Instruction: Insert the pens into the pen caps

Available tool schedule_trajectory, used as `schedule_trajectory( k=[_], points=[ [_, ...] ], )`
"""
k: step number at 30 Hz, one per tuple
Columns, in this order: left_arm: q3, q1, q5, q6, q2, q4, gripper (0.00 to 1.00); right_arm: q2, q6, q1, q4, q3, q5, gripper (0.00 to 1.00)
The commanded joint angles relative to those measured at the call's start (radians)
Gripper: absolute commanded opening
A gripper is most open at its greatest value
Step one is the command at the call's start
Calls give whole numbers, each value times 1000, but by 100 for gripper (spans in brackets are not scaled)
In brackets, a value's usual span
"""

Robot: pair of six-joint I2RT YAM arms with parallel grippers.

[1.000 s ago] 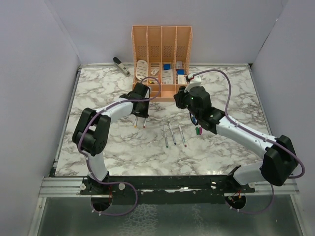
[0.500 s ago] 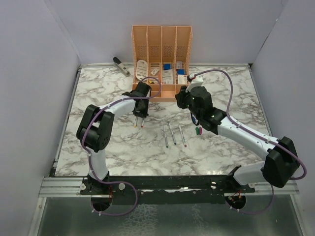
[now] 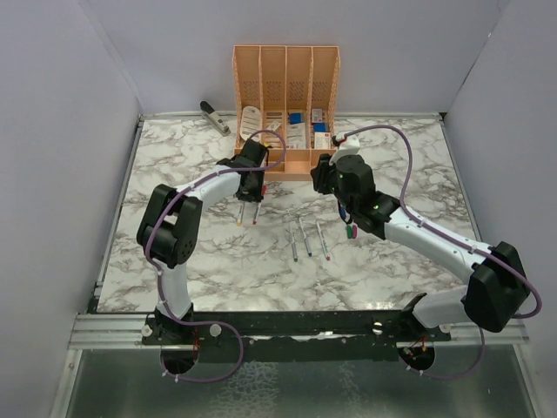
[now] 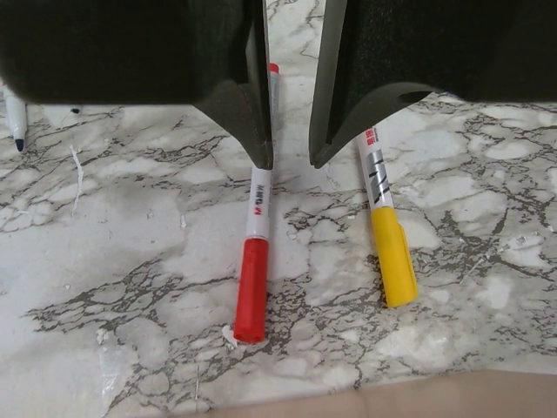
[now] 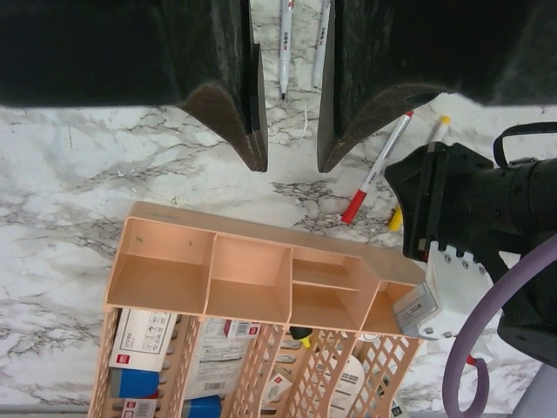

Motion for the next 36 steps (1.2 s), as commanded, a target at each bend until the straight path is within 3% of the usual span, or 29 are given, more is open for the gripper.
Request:
schedule_trajectory(
  k=[1,3,8,10,21,36],
  points=[
    [42,-3,-40,-5,15,-3,27,-26,15,2,1,-17,47,30],
    [46,-4,-37,-5,7,-3,27,-30,20,2,-1,-21,70,38],
    [55,-3,-29,6,-33,-2,27,-41,57,1,-7,-35,162,77],
    [58,-3,-23,14,-39,1,27,-41,66,-1,-10,-38,183,83],
    [23,-8,135,6,-18,89,33,-60,90,-1,-23,-52,196,82],
    [-25,-20,83,10,71,101,35,-72,74,-1,7,-59,166,80]
  ],
)
